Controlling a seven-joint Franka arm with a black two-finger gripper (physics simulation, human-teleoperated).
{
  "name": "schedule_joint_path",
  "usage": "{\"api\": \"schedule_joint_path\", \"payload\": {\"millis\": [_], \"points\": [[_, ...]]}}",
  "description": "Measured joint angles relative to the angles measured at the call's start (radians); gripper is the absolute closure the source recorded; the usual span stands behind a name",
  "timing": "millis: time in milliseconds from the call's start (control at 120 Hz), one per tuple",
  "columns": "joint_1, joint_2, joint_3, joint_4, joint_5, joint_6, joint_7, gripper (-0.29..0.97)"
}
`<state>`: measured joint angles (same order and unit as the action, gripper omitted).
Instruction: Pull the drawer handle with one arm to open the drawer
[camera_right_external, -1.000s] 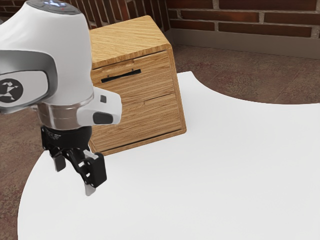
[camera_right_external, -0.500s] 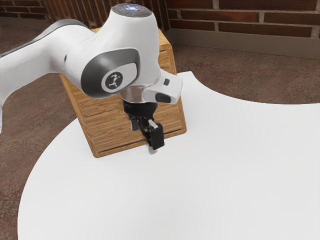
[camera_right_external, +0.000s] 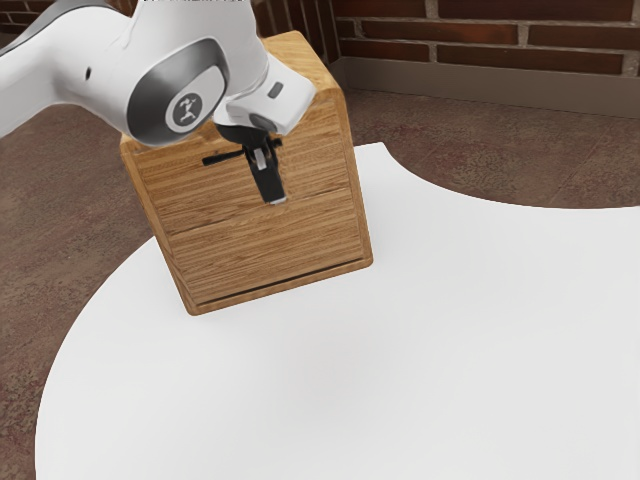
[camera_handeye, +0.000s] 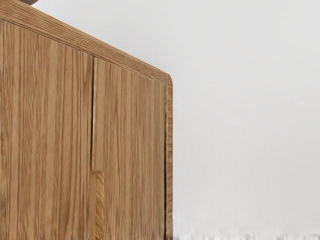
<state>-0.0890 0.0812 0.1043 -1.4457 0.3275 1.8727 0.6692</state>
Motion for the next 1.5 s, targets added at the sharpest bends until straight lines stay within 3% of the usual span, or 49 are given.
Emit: {"api": "schedule_joint_path", "payload": {"millis": [150, 283, 633, 1500], "points": [[0.005, 0.052, -0.001, 0.021, 0.048, -0.005, 0.063, 0.0], [0.004, 0.131, -0.007, 0.134, 0.069, -0.019, 0.107, 0.0], [0.009, 0.139, -0.003, 0.144, 0.125, -0.059, 0.14, 0.0], [0.028, 0.113, -0.007, 0.066, 0.128, -0.07, 0.012, 0.0]]}}
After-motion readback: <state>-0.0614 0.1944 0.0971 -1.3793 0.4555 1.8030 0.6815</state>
